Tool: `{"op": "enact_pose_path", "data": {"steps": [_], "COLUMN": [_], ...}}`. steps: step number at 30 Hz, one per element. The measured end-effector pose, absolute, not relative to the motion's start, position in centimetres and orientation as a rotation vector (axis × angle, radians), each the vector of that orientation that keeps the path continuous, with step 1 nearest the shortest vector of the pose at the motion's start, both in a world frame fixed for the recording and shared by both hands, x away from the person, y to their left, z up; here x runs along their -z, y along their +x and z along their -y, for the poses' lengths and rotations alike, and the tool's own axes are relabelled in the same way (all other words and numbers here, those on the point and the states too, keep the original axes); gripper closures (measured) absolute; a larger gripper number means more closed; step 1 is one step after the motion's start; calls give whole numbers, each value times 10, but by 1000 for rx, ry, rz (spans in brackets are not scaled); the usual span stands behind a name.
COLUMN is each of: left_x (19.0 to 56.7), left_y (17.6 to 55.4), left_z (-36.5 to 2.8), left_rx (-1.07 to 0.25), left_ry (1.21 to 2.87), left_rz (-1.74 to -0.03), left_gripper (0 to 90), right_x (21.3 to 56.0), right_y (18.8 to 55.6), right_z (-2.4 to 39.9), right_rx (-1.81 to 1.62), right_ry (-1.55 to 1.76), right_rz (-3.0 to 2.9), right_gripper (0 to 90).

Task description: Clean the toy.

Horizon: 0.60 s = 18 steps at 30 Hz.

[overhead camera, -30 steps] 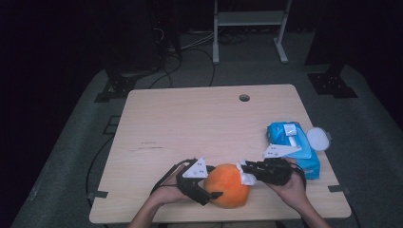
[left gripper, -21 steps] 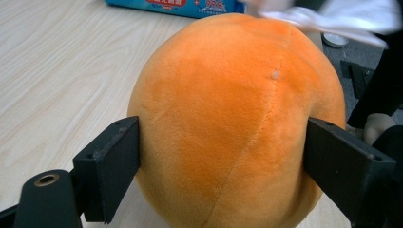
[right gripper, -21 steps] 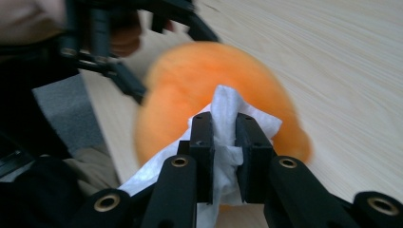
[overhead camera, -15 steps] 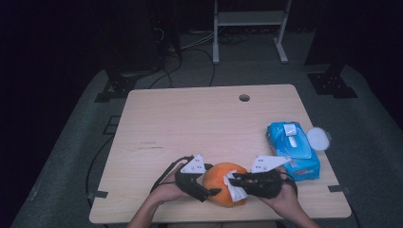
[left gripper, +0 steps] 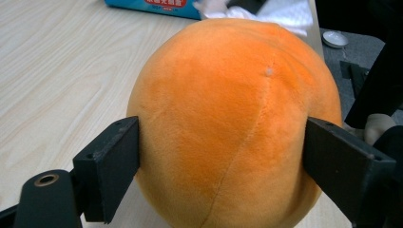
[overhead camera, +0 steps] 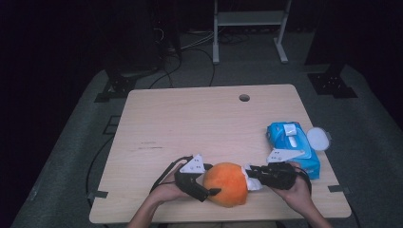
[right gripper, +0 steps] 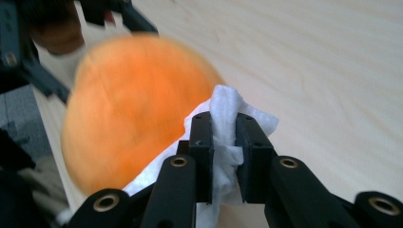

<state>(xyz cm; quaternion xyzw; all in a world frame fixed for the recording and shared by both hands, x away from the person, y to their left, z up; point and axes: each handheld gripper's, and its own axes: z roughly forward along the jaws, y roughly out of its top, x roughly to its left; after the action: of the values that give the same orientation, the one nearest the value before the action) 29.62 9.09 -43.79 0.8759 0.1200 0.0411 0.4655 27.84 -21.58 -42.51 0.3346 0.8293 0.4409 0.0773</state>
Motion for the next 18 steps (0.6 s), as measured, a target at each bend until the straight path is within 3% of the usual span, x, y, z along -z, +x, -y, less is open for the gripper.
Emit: {"op": "enact_pose_path", "data": {"steps": [4,13,18], "left_x": [435,440,440], "left_y": [296,293,296], "left_z": [-93,-89,-90], "left_rx": [-79,-75,-47], "left_ry": [2150,2170,2152], "left_rz": [-265,-235,-254], "left_gripper": [85,43,183], "right_x": [433,438,445], "right_y": [272,265,261], "right_z": [224,225,223], "right_rx": [-1283,-1229,-1281], "right_ry": [1030,1052,1099], "right_rz": [-2515,-2600,-2642], "right_gripper": [774,773,776]}}
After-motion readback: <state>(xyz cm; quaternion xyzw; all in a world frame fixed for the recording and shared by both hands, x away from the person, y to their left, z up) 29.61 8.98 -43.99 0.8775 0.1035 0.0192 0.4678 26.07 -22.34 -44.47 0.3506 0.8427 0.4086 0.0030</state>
